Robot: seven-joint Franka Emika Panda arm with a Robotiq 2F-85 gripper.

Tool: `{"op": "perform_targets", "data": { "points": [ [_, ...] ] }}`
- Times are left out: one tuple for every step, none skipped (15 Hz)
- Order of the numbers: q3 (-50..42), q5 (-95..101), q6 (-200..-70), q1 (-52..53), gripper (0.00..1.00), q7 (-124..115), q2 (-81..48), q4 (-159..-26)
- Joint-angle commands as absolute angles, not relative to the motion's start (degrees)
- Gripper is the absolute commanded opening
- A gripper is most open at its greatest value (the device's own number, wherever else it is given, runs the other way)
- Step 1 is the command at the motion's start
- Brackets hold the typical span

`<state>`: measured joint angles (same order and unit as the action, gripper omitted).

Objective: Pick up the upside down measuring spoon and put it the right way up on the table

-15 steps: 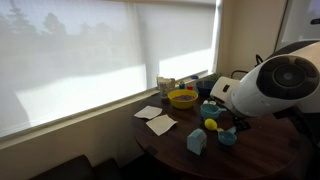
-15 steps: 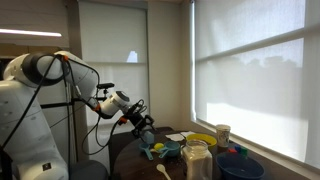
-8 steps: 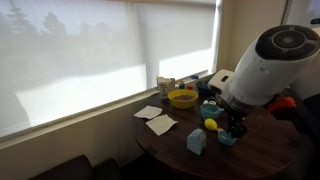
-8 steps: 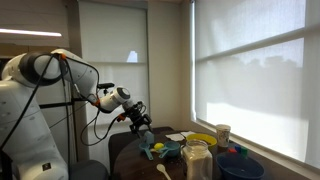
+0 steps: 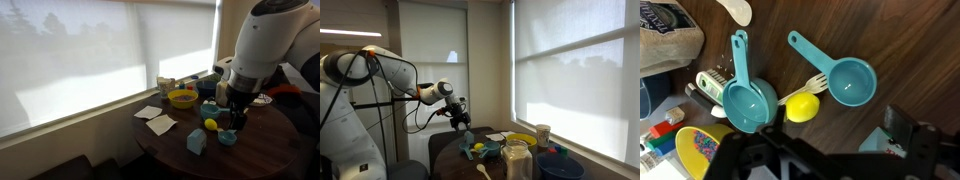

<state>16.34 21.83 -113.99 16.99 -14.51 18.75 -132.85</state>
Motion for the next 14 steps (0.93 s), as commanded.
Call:
{"op": "perform_targets", "data": {
  "points": [
    [15.8,17.1,-115.2,15.6,1.0,-13.8,21.1,-133.4],
    [15.5,16.1,-115.5,15.4,1.0,-13.4,21.5,-133.5],
    [15.3,14.9,-115.7,15.2,1.0,-13.5,21.8,-133.6],
    [15.3,14.2,-115.5,14.9,1.0,-13.8,22.1,-133.5],
    [15.1,13.4,-115.2,14.7,1.0,-14.0,22.4,-133.5],
    [15.0,12.8,-115.2,14.5,1.0,-14.1,22.8,-133.7],
    [15.0,12.5,-115.1,14.1,1.0,-14.5,23.2,-133.8],
    [14.9,12.1,-115.3,13.9,1.0,-14.6,23.7,-134.1],
    [14.7,11.9,-115.5,13.6,1.0,-14.5,24.3,-134.4],
    [14.6,11.5,-115.6,13.4,1.0,-14.3,24.9,-134.7],
    [14.4,11.2,-115.8,13.3,1.0,-14.1,25.6,-135.0],
    [14.1,10.8,-116.1,13.2,1.0,-13.8,26.2,-135.4],
    [13.9,10.7,-116.4,13.0,1.0,-13.6,27.0,-135.8],
    [13.7,11.0,-117.1,13.0,1.0,-13.0,27.9,-136.3]
  ]
}}
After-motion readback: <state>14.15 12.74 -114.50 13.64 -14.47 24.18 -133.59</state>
